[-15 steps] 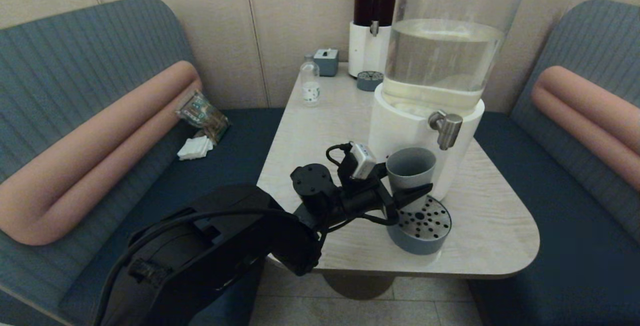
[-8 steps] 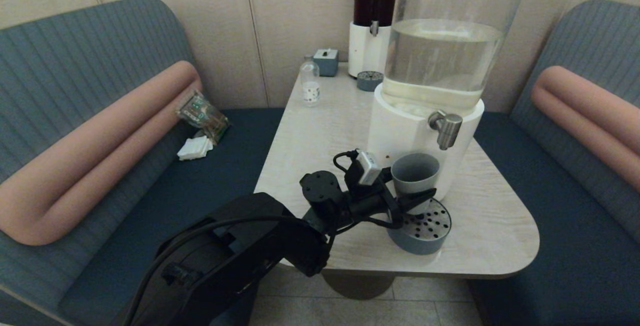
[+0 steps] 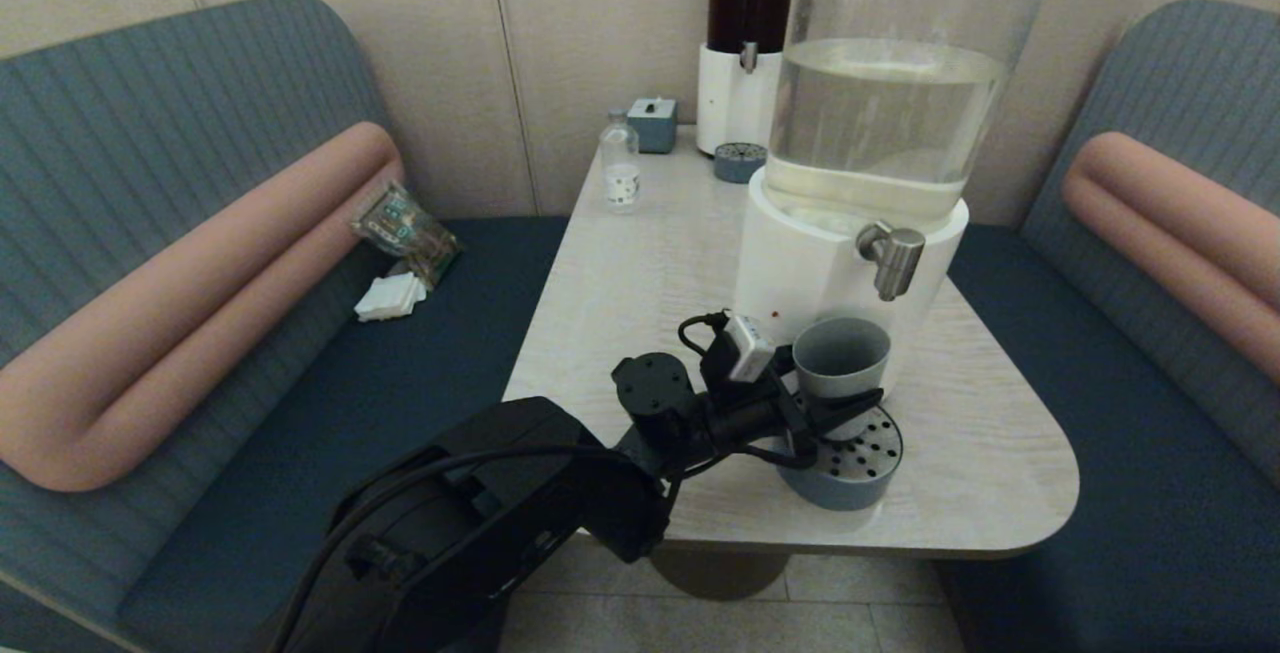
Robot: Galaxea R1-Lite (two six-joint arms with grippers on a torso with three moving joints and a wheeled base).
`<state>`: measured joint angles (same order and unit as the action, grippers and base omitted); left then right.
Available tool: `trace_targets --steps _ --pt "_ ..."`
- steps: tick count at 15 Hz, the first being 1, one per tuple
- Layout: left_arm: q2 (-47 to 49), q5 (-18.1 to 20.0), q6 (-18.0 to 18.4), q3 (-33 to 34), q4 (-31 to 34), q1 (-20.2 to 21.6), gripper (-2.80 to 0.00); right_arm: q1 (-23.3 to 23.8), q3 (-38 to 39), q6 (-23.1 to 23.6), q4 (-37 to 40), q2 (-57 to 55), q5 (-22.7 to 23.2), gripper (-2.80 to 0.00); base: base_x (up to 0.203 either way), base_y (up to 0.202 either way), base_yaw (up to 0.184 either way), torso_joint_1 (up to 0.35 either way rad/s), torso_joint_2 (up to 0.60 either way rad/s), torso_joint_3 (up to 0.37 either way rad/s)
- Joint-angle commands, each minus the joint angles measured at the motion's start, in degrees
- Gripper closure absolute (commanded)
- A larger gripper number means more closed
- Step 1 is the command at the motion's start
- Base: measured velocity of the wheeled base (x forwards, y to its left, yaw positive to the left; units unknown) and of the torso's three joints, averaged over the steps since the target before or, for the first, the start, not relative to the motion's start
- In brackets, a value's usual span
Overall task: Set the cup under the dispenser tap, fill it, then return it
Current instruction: Place it under the water dispenser
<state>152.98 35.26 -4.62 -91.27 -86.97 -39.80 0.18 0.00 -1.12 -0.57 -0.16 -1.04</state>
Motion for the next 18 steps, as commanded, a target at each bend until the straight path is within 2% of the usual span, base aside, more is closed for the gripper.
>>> trace_targets --steps 1,3,4,14,16,18 --pt "1.08 0.20 -0.04 -2.44 0.18 -0.26 0.00 -0.01 0.00 -0.02 0.00 -0.02 -0.01 0.00 0.000 0.000 0.000 0.000 0.00 0.000" --pt "1.13 0.25 0.05 -2.42 0.36 -0.54 0.00 -0.01 0.00 -0.02 -0.01 -0.02 -0.01 0.00 0.000 0.000 0.000 0.000 0.00 0.000" --pt "1.26 0.18 -0.04 -2.47 0.34 -0.79 -2.80 -0.01 0.00 -0.02 0.02 -0.02 -0.01 0.00 0.000 0.000 0.000 0.000 0.00 0.000" --pt "-0.26 -0.01 0.19 -1.35 -0.50 -0.89 -2.80 -0.01 0.00 -0.02 0.00 -0.02 -0.01 0.00 0.000 0.000 0.000 0.000 0.00 0.000" --pt "-3.15 -0.01 0.22 2.51 -0.67 -0.76 -2.80 -0.01 0.00 -0.02 -0.02 -0.02 -0.08 0.00 0.000 0.000 0.000 0.000 0.00 0.000" --pt "-6.91 0.06 0.27 9.29 -0.69 -0.51 -2.80 -0.01 0.00 -0.02 -0.04 -0.02 -0.10 0.00 0.000 0.000 0.000 0.000 0.00 0.000"
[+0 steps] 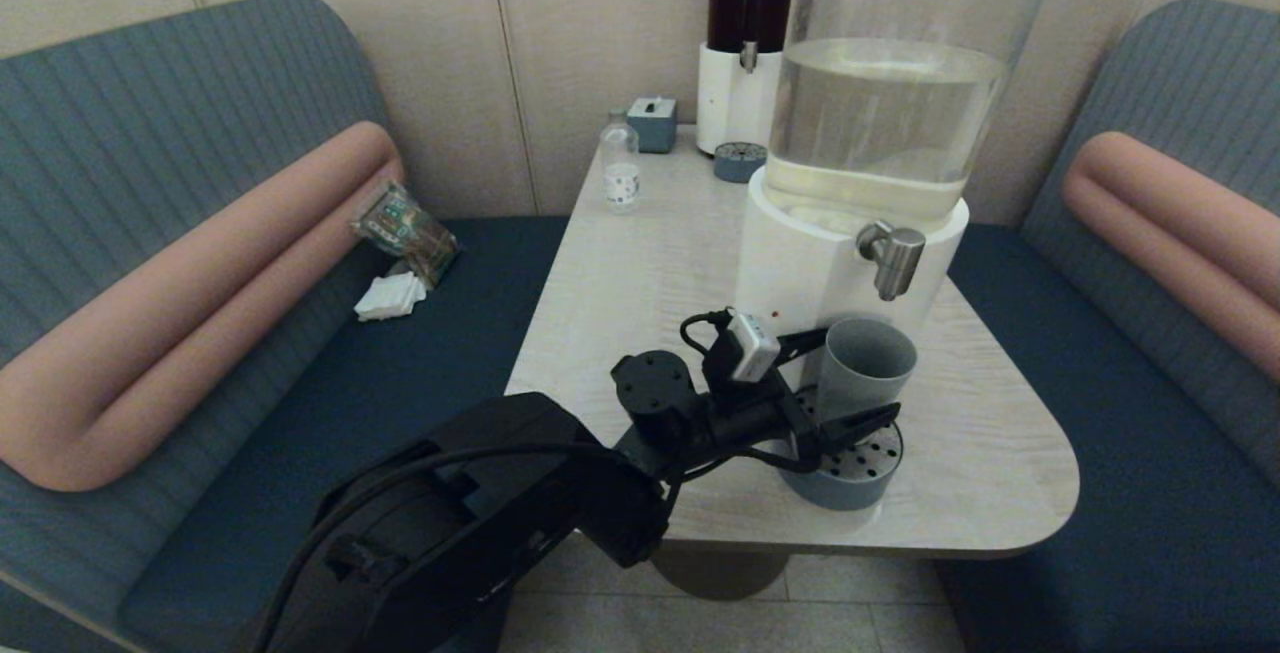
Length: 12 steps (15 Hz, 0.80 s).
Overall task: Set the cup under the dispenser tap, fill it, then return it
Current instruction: Place it under the water dispenser
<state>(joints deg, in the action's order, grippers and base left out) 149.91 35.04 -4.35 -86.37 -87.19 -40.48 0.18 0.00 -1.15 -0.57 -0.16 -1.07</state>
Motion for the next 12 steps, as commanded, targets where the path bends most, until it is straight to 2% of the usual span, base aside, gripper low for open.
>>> trace_targets --steps 1,5,8,9,12 --pt "-6.12 0.31 0.06 8.87 -0.47 0.32 -2.80 -0.01 0.00 0.00 -0.04 -0.02 0.02 0.00 0.000 0.000 0.000 0.000 0.00 0.000" --pt "-17.61 0.41 0.77 27.97 -0.48 0.55 -2.80 -0.01 0.00 0.00 -0.04 -0.02 0.02 0.00 0.000 0.000 0.000 0.000 0.00 0.000" --pt "-28.19 -0.12 1.20 39.50 -0.48 0.99 -2.80 -0.01 0.00 0.00 -0.04 -0.02 0.02 0.00 0.000 0.000 0.000 0.000 0.00 0.000" --pt "-32.29 -1.20 1.18 43.45 -0.48 1.06 0.00 -0.01 0.00 0.00 -0.02 -0.02 0.02 0.00 0.000 0.000 0.000 0.000 0.00 0.000" --pt "-46.32 -8.50 0.69 54.95 -0.48 1.34 0.00 -0.01 0.00 0.00 -0.04 -0.02 0.02 0.00 0.000 0.000 0.000 0.000 0.00 0.000"
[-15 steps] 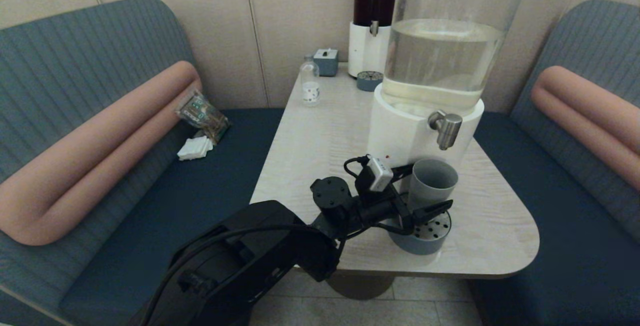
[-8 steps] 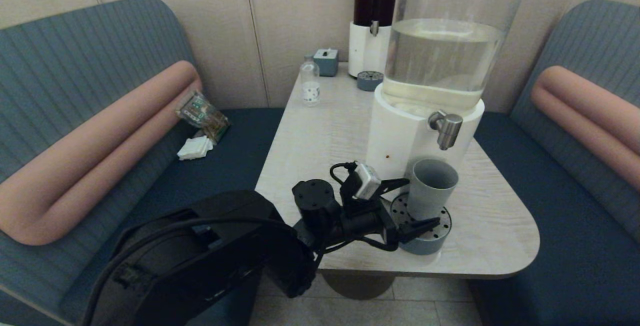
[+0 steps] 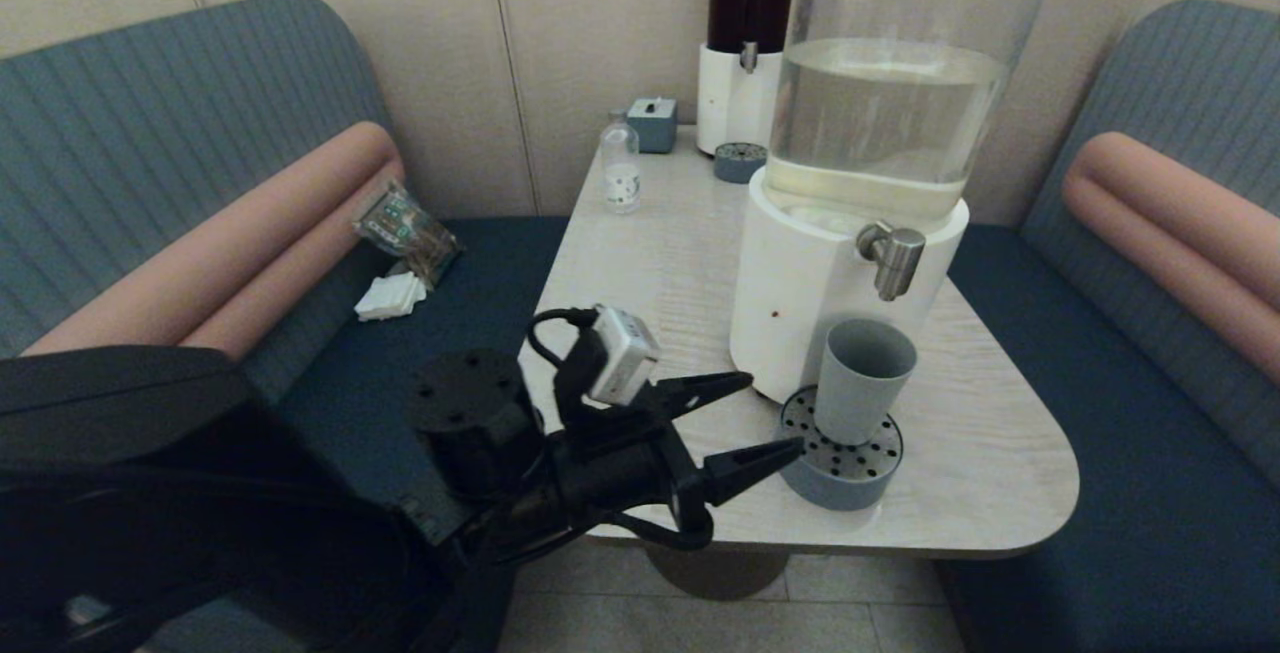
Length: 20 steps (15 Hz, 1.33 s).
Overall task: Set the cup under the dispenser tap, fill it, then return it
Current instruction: Place it under the water dispenser, then turn on the faucet
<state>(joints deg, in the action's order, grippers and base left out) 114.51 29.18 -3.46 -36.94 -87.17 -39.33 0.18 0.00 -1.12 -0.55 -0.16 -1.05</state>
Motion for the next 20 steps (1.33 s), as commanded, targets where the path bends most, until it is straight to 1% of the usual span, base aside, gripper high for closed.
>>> trace_targets --steps 1,3,4,5,6,8,9,10,11,13,14,17,18,19,20 --pt "-15.70 -6.04 -0.73 8.39 -0.49 0.47 0.00 -0.01 0.00 -0.02 -0.03 -0.02 -0.01 0.00 0.000 0.000 0.000 0.000 0.00 0.000" --pt "-24.79 -12.92 -3.10 11.58 -0.26 2.66 0.00 -0.01 0.00 -0.02 -0.07 -0.02 -0.01 0.00 0.000 0.000 0.000 0.000 0.00 0.000" --pt "-29.23 -15.88 -4.27 12.36 0.28 5.50 0.00 -0.01 0.00 -0.02 -0.06 -0.02 -0.01 0.00 0.000 0.000 0.000 0.000 0.00 0.000" --pt "-32.89 -18.08 -5.23 12.87 0.81 10.44 0.00 -0.01 0.00 -0.02 0.02 -0.02 -0.01 0.00 0.000 0.000 0.000 0.000 0.00 0.000" --pt "-36.40 -19.53 -6.02 13.16 1.15 16.19 0.00 -0.01 0.00 -0.02 -0.07 -0.02 -0.01 0.00 0.000 0.000 0.000 0.000 0.00 0.000" --pt "-44.08 -21.04 -7.12 13.79 1.85 29.79 0.00 -0.01 0.00 -0.02 -0.07 -0.02 -0.04 0.00 0.000 0.000 0.000 0.000 0.00 0.000" --pt "-48.97 -21.24 -7.39 14.20 2.59 34.52 0.00 -0.01 0.00 -0.02 -0.07 -0.02 -0.01 0.00 0.000 0.000 0.000 0.000 0.00 0.000" --pt "-54.83 -21.39 -7.48 14.61 4.65 37.43 0.00 -0.01 0.00 -0.02 -0.07 -0.02 -0.01 0.00 0.000 0.000 0.000 0.000 0.00 0.000" --pt "-60.39 -21.44 -7.53 14.90 8.22 38.35 0.00 -0.01 0.00 -0.02 -0.07 -0.02 -0.01 0.00 0.000 0.000 0.000 0.000 0.00 0.000" --pt "-71.96 -21.05 -7.61 15.40 20.16 39.32 0.00 -0.01 0.00 -0.02 -0.01 -0.02 -0.01 0.00 0.000 0.000 0.000 0.000 0.00 0.000" --pt "-78.04 -20.03 -7.62 15.54 28.51 39.62 0.00 -0.01 0.00 -0.02 0.01 -0.02 -0.01 0.00 0.000 0.000 0.000 0.000 0.00 0.000" --pt "-95.39 -13.09 -7.37 15.21 53.03 40.11 0.00 -0.01 0.00 -0.02 -0.02 -0.02 -0.01 0.00 0.000 0.000 0.000 0.000 0.00 0.000" --pt "-99.95 -11.37 -6.06 15.32 60.90 40.14 0.00 -0.01 0.00 -0.02 -0.07 -0.02 -0.01 0.00 0.000 0.000 0.000 0.000 0.00 0.000" --pt "-103.53 -10.09 -3.54 15.83 67.93 40.04 0.00 -0.01 0.00 -0.02 -0.06 -0.02 -0.01 0.00 0.000 0.000 0.000 0.000 0.00 0.000" --pt "-107.12 -9.28 -1.19 17.62 72.00 39.94 0.00 -0.01 0.00 -0.02 -0.07 -0.02 -0.01 0.00 0.000 0.000 0.000 0.000 0.00 0.000"
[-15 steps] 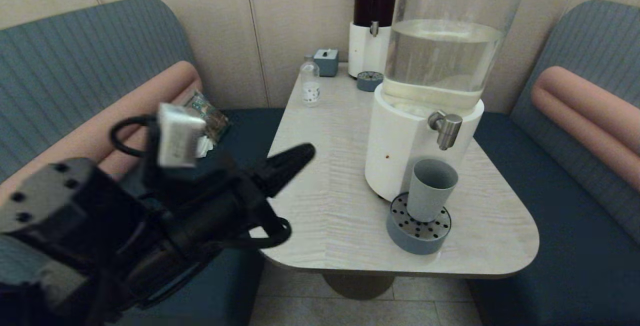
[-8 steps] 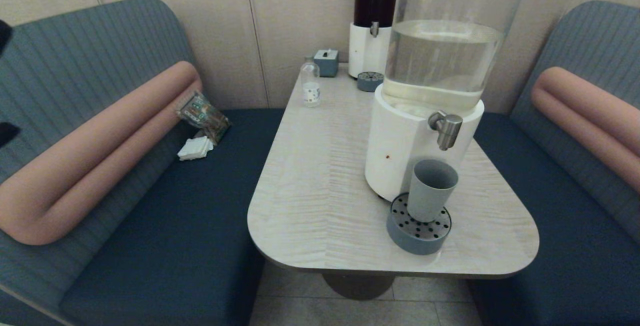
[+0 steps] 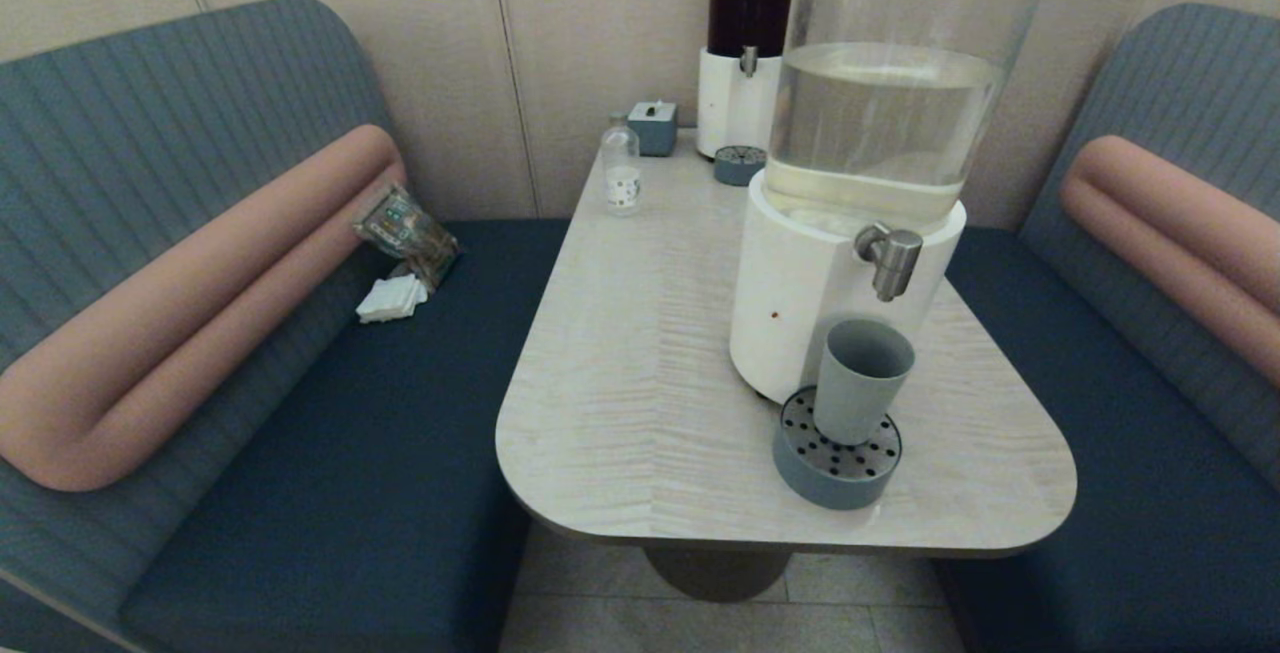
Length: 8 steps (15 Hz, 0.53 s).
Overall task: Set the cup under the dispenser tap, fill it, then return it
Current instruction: Turn on the faucet
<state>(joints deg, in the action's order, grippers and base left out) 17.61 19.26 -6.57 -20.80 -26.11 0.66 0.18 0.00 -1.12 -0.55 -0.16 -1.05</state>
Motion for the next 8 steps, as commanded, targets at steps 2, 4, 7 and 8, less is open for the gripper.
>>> trace_targets --steps 2,4,7,8 --pt "-16.17 0.74 8.44 8.43 17.30 -0.16 0.00 -0.01 0.00 -0.02 -0.07 -0.02 -0.01 0.00 0.000 0.000 0.000 0.000 0.00 0.000" --pt "-17.35 -1.72 13.40 15.24 19.32 -0.21 0.00 -0.01 0.00 -0.02 -0.07 -0.02 -0.01 0.00 0.000 0.000 0.000 0.000 0.00 0.000" --pt "-17.59 -9.59 15.44 19.89 21.60 -0.22 0.00 -0.01 0.00 -0.02 -0.06 -0.02 -0.01 0.00 0.000 0.000 0.000 0.000 0.00 0.000" --pt "-17.60 -13.11 15.63 19.80 22.92 -0.22 0.00 -0.01 0.00 -0.02 -0.06 -0.02 -0.01 0.00 0.000 0.000 0.000 0.000 0.00 0.000"
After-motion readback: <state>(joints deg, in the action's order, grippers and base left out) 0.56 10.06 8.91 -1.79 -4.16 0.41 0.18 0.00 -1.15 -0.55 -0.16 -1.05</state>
